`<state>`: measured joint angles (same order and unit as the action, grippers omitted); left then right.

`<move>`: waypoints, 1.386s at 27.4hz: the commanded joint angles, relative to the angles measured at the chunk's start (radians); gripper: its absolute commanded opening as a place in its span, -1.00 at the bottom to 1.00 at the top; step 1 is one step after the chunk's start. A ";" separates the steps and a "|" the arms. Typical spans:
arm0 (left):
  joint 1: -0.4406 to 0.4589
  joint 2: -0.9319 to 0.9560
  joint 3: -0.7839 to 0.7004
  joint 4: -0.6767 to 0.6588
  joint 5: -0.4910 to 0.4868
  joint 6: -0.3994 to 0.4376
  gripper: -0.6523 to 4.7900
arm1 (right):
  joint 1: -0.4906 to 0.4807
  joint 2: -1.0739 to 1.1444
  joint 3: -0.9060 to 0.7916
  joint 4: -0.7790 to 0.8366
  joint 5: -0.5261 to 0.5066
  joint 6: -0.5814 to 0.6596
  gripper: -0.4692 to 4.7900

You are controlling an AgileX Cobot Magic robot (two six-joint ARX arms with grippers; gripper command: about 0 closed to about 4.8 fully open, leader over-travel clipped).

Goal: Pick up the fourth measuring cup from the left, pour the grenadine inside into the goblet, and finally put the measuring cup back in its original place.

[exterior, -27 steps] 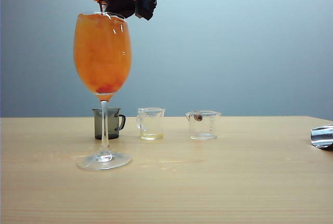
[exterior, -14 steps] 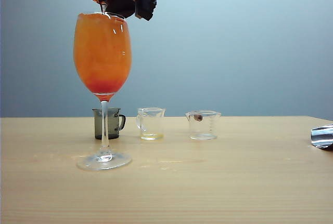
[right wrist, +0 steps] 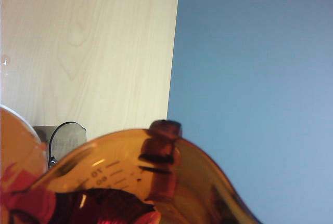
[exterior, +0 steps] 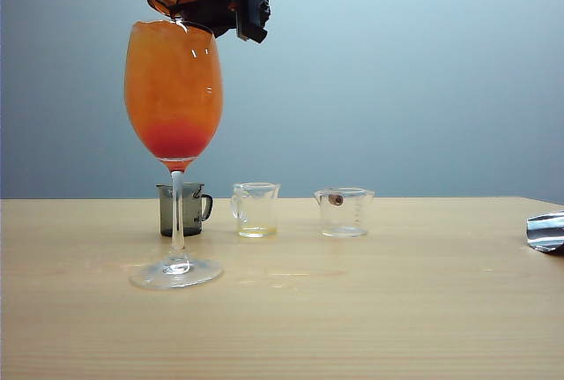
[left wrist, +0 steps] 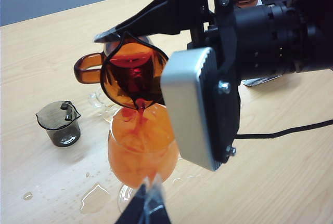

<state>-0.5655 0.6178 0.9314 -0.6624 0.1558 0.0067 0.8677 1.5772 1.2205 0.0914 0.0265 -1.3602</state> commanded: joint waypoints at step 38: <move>0.001 -0.002 0.003 0.005 0.002 0.004 -0.78 | 0.002 -0.008 0.004 0.078 0.002 -0.216 -0.67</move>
<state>-0.5655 0.6178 0.9314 -0.6666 0.1555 0.0071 0.8677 1.5768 1.2205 0.1272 0.0269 -1.5703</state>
